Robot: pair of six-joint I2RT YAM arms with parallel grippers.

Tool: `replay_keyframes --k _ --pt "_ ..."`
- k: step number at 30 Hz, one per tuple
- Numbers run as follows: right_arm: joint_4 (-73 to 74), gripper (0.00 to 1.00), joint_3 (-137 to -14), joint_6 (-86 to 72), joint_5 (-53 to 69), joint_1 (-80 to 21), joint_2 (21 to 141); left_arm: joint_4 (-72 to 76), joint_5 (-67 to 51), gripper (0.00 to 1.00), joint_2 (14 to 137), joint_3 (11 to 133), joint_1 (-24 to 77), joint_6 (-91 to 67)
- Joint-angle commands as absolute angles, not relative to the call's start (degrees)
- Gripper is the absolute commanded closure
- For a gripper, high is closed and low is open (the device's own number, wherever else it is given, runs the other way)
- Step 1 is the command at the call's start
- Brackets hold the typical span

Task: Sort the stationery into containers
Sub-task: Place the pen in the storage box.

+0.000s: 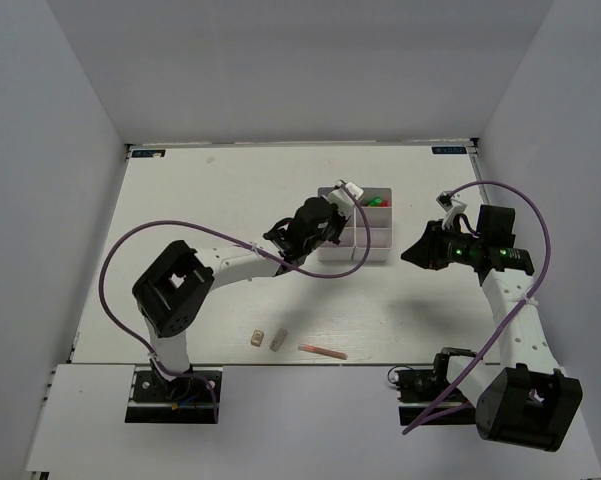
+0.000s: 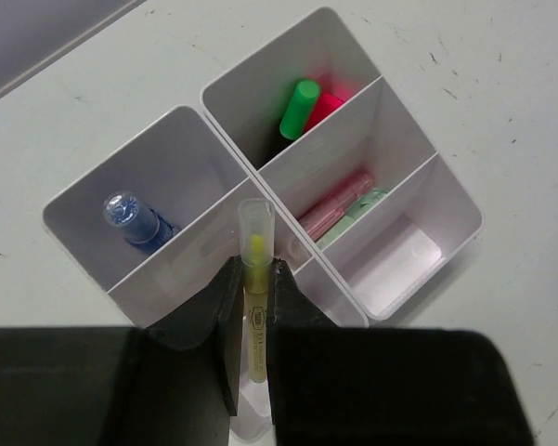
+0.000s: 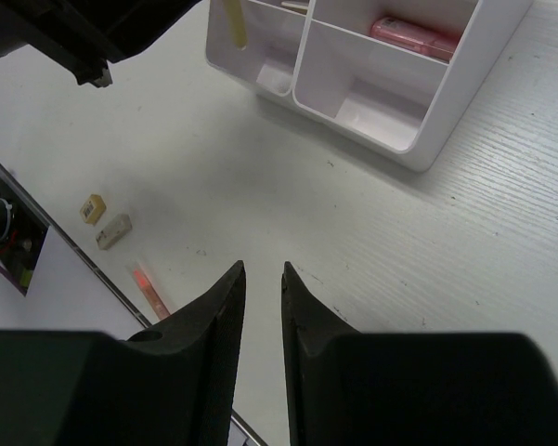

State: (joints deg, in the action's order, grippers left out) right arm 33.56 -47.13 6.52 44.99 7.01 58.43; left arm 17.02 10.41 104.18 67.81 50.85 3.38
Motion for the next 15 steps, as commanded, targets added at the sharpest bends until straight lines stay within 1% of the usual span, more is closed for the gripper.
replay_keyframes --k 1,4,5,6,7,8,9,11,13,14,15 --pt "34.19 0.74 -49.22 7.12 45.79 6.94 57.74 21.53 9.05 1.0 104.58 67.24 50.45 3.07" --pt "34.19 0.73 -49.13 7.12 45.79 7.03 57.75 21.97 9.05 1.0 105.38 67.06 49.75 1.68" --pt "34.28 0.71 -49.13 7.21 45.79 6.94 57.83 22.06 9.23 0.98 105.38 67.06 49.75 1.5" --pt "34.28 0.69 -49.22 7.29 45.97 7.03 57.83 21.71 9.23 0.93 105.55 67.15 49.75 0.8" --pt "34.28 0.65 -49.22 7.29 45.88 7.03 57.92 21.71 9.84 0.86 105.56 66.89 49.66 0.53" --pt "34.36 0.55 -49.22 7.47 45.97 7.12 57.92 21.8 9.93 0.62 105.64 66.8 49.66 0.35" --pt "34.37 0.53 -49.13 7.47 45.97 7.03 57.92 21.62 10.45 0.47 105.38 66.54 49.66 0.44" --pt "34.54 0.45 -49.22 7.56 46.14 7.12 58.09 21.71 10.37 0.33 104.86 66.18 49.48 0.53" --pt "34.54 0.43 -49.22 7.65 46.32 7.03 58.01 21.71 10.81 0.25 103.89 65.13 49.66 -1.56" --pt "34.54 0.43 -49.22 7.82 46.49 7.03 58.09 21.71 10.55 0.18 102.58 64.87 49.66 -1.67" --pt "34.45 0.43 -49.13 7.82 46.76 7.03 58.18 21.71 10.63 0.16 101.96 64.43 49.83 -1.76"
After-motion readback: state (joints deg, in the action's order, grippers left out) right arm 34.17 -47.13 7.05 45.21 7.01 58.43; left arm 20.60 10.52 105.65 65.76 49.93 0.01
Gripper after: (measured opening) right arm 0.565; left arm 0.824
